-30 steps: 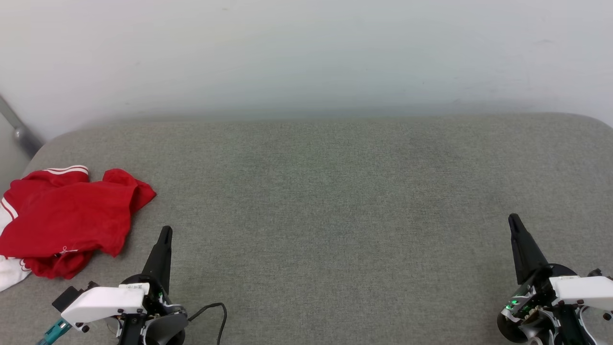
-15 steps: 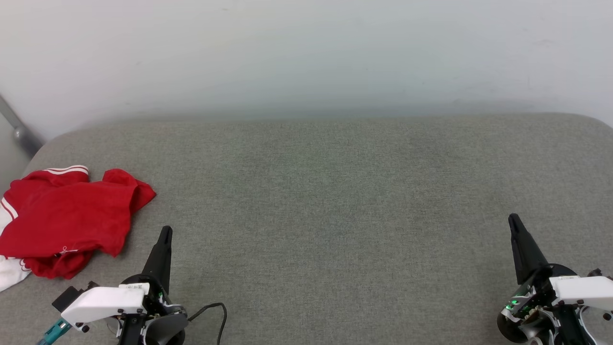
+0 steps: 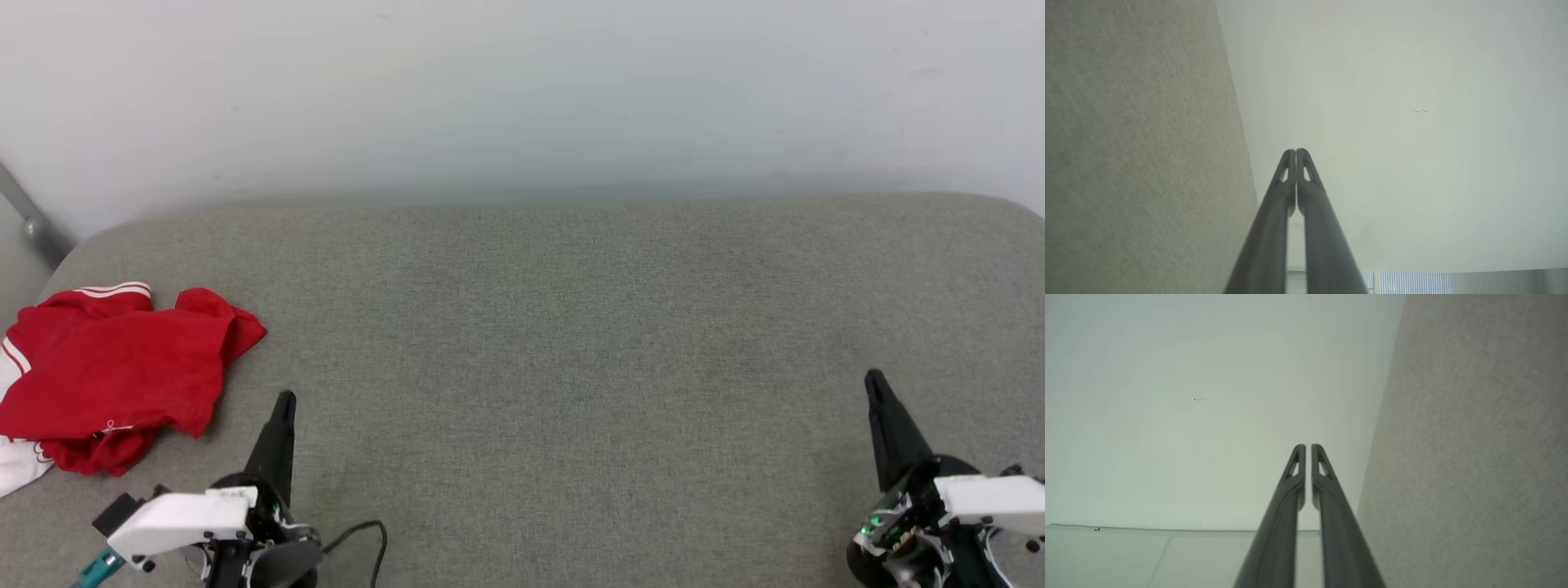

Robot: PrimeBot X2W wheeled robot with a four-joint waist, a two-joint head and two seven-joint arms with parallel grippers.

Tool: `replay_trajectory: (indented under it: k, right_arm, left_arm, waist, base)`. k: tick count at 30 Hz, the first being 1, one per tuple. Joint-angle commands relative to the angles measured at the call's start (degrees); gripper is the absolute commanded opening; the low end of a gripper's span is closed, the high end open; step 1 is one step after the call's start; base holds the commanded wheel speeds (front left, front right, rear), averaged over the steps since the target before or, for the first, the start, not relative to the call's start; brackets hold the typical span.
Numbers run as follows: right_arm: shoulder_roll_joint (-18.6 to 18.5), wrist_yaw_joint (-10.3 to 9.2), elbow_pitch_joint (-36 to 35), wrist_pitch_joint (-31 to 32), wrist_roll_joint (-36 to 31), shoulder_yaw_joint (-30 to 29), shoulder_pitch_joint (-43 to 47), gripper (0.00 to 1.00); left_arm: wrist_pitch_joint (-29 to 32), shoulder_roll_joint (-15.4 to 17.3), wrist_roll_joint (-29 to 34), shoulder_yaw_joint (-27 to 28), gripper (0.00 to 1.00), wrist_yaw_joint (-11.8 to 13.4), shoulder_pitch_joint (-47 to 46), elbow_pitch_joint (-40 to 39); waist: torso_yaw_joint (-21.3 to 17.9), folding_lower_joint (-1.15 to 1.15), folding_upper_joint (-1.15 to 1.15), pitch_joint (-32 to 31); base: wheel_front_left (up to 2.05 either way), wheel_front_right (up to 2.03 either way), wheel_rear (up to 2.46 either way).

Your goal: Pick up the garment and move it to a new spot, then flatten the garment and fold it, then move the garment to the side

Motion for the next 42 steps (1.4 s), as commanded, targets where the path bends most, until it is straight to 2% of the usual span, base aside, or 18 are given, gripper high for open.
replay_trajectory:
  k: [1,15,22,28,37,39,40,42]
  right_arm:
    - [0.0,0.0,0.0,0.0,0.0,0.0,0.0,1.0]
    - [0.0,-0.01,-2.2,-3.7,-1.6,2.2,1.4,1.0]
    - [-0.4,-0.01,-3.8,-5.5,-5.8,3.2,1.7,1.0]
    - [-0.8,-0.01,-5.4,-6.9,-14.7,3.4,1.9,1.0]
    - [-0.9,-0.01,-7.3,-8.8,-32.5,3.9,2.2,1.0]
    - [-0.9,-0.01,-7.7,-8.8,-36.4,4.0,2.2,1.0]
    - [-0.7,-0.01,-8.4,-8.8,-40.9,4.5,2.3,1.0]
    - [-0.7,-0.01,-8.9,-8.8,-43.3,4.8,2.4,1.0]
  left_arm:
    - [0.0,0.0,0.0,0.0,1.0,0.0,0.0,0.0]
    - [-3.7,0.0,1.7,-4.0,1.0,0.0,-0.2,-1.3]
    - [-5.5,0.0,6.3,-4.9,1.0,0.0,-0.5,-3.6]
    - [-6.9,0.0,15.1,-6.2,1.0,0.0,-0.7,-5.7]
    - [-9.0,0.0,28.2,-7.7,1.0,0.0,-0.6,-5.8]
    - [-9.4,0.0,31.7,-7.8,1.0,0.1,-0.6,-5.7]
    - [-10.0,0.0,36.2,-8.1,1.0,0.6,-0.6,-5.8]
    - [-10.4,0.0,39.3,-8.5,1.0,1.0,-0.6,-5.9]
  waist:
    - [0.0,0.0,-0.01,0.0]
    - [0.0,0.0,-0.01,0.0]
    - [0.2,0.0,-0.01,0.0]
    - [0.3,0.0,-0.01,0.1]
    - [0.3,0.0,-0.01,0.1]
    - [0.3,0.0,-0.01,0.0]
    - [0.3,0.0,-0.01,0.0]
    - [0.3,0.0,-0.01,0.0]
  base:
    - [0.0,0.0,0.0]
    - [0.0,0.0,0.0]
    - [0.0,0.0,0.0]
    - [0.0,0.0,0.0]
    - [0.0,0.0,0.0]
    - [0.0,0.0,0.0]
    - [0.0,0.0,0.0]
    - [0.0,0.0,0.0]
